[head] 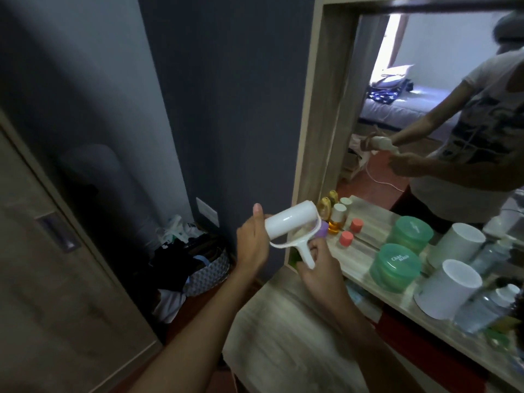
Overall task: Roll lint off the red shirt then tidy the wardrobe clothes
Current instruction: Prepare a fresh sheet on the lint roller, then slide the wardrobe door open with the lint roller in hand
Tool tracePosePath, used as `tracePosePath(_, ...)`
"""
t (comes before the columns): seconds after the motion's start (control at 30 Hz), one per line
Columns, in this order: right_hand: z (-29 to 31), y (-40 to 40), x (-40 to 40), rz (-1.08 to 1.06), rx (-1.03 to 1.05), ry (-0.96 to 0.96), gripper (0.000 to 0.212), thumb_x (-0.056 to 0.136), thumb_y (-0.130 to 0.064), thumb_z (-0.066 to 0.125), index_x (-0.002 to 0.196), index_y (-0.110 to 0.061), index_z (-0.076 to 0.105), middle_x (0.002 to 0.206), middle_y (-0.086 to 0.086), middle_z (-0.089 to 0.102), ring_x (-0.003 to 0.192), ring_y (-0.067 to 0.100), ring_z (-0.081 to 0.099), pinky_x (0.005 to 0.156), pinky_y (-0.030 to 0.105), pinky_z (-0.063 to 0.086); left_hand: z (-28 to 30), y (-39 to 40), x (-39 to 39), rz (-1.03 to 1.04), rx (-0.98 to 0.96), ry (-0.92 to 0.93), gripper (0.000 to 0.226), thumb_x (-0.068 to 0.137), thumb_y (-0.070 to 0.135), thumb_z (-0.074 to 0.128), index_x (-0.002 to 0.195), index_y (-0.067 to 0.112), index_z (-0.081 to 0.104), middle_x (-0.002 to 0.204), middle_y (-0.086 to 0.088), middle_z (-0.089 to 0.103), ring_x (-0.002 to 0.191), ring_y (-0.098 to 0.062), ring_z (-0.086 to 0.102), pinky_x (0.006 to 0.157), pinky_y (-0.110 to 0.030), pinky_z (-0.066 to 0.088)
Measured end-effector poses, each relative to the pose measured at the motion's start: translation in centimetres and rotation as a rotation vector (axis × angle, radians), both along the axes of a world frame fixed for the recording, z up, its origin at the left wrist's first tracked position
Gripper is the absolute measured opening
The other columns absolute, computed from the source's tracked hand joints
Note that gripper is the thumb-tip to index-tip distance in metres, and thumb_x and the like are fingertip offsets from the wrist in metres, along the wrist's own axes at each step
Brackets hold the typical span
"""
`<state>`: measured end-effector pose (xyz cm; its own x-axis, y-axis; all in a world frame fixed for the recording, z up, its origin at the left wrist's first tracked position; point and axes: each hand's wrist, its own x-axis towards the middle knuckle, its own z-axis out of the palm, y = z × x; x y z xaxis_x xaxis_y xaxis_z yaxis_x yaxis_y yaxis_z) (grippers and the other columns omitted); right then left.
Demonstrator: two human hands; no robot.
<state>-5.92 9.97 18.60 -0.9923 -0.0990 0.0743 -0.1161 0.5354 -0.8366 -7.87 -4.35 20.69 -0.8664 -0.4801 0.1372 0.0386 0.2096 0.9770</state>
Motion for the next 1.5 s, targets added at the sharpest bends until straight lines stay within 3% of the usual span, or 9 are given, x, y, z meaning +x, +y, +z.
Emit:
tracePosePath(0.2,0.1,-4.1,-1.7,0.094,-0.110,0.214,0.015,0.093,-0.040,0.055,0.105,-0.044,0.048,0.088,-0.003,0.067,0.076,0.015,0.067,0.069,0.043,0.056,0.7,-7.7,2.5,0.126,-0.564,0.186,0.046,0.099,0.042,0.031,0.118,0.016,0.064,0.112,-0.002,0.061,0.108,-0.016,0.053,0.094,-0.021,0.036)
tracePosePath(0.33,0.2,-9.6,-2.2,0.168,-0.063,0.246,0.042,0.085,-0.066,0.039,0.116,-0.038,0.043,0.085,0.003,0.069,0.072,0.029,0.068,0.064,0.042,0.054,2.1,-13.6,5.6,0.325,-0.822,0.218,0.040,0.097,0.038,0.041,0.125,0.016,0.060,0.125,-0.004,0.055,0.122,-0.019,0.046,0.107,-0.035,0.035)
tracePosePath(0.43,0.7,-14.6,-1.7,0.194,-0.107,0.278,0.032,0.092,-0.048,0.050,0.115,-0.025,0.050,0.082,0.008,0.067,0.076,0.038,0.064,0.058,0.036,0.042,2.9,-17.9,8.0,0.435,-0.965,0.180,0.037,0.097,0.033,0.043,0.128,0.016,0.057,0.136,-0.006,0.049,0.133,-0.023,0.038,0.111,-0.036,0.031)
tracePosePath(0.53,1.7,-19.9,-1.3,0.217,-0.223,0.277,0.018,0.092,-0.038,0.058,0.097,-0.021,0.054,0.070,-0.001,0.063,0.067,0.030,0.062,0.050,0.033,0.039,3.4,-22.7,9.8,0.500,-1.085,0.142,0.041,0.098,0.034,0.040,0.131,0.015,0.056,0.142,-0.009,0.046,0.139,-0.025,0.032,0.114,-0.039,0.028)
tracePosePath(0.7,2.4,-29.3,-2.9,0.256,-0.292,0.336,0.025,0.092,-0.040,0.058,0.080,-0.019,0.056,0.069,0.002,0.060,0.063,0.022,0.057,0.055,0.037,0.044,3.9,-32.1,10.7,0.587,-1.210,0.136,0.045,0.090,0.017,0.051,0.135,0.012,0.052,0.147,-0.014,0.041,0.141,-0.030,0.030,0.112,-0.046,0.030)
tracePosePath(0.87,3.2,-37.5,-4.7,0.299,-0.173,0.217,0.034,0.088,-0.025,0.060,0.059,-0.020,0.043,0.054,-0.001,0.048,0.055,0.021,0.049,0.048,0.029,0.033,3.2,-41.9,10.4,0.636,-1.287,-0.068,0.068,0.080,0.011,0.054,0.146,0.012,0.035,0.156,-0.014,0.025,0.145,-0.032,0.017,0.112,-0.055,0.027)
tracePosePath(1.13,2.1,-47.1,-5.3,0.314,-0.160,0.335,0.025,0.089,-0.031,0.064,0.072,-0.016,0.055,0.074,-0.003,0.050,0.083,0.017,0.045,0.069,0.031,0.034,-1.0,-52.4,7.7,0.479,-1.541,-0.337,0.092,0.071,0.024,0.067,0.151,0.011,0.022,0.158,-0.016,0.014,0.146,-0.034,0.007,0.114,-0.053,0.017)
tracePosePath(1.3,0.7,-50.0,-5.2,0.396,-0.336,0.116,0.022,0.091,-0.033,0.061,0.079,-0.015,0.058,0.065,0.002,0.060,0.060,0.014,0.058,0.056,0.028,0.045,-3.4,-55.8,6.5,0.443,-1.558,-0.385,0.096,0.073,0.035,0.070,0.152,0.013,0.019,0.159,-0.012,0.009,0.146,-0.030,0.008,0.116,-0.049,0.007)
tracePosePath(1.5,-0.3,-52.1,-5.3,0.326,-0.353,0.162,0.031,0.088,-0.034,0.065,0.067,-0.013,0.057,0.060,0.003,0.054,0.058,0.015,0.051,0.055,0.030,0.039,-4.6,-56.2,5.0,0.502,-1.524,-0.393,0.099,0.072,0.042,0.069,0.150,0.015,0.016,0.157,-0.010,0.011,0.144,-0.031,0.013,0.111,-0.053,0.013)
